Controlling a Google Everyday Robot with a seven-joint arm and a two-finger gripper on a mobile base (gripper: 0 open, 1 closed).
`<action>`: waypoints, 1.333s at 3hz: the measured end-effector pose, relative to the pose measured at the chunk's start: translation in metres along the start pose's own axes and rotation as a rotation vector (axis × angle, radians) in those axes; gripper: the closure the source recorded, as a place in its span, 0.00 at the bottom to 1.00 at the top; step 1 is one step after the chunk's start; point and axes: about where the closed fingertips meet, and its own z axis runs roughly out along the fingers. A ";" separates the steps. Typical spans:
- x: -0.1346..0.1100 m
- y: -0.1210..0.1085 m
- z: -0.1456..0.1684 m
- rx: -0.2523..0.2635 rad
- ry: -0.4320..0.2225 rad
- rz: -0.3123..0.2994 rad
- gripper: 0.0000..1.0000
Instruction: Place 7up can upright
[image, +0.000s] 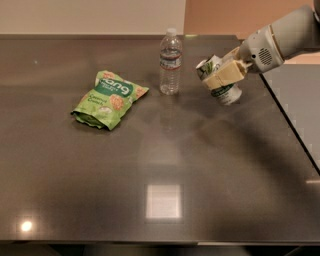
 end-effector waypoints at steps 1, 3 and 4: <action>0.003 0.022 -0.002 -0.036 -0.096 0.004 1.00; 0.014 0.053 0.000 -0.112 -0.274 0.022 1.00; 0.014 0.063 0.004 -0.140 -0.373 -0.013 1.00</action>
Offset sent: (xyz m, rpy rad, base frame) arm -0.0618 0.0041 -0.0087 0.3074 -0.0125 0.0326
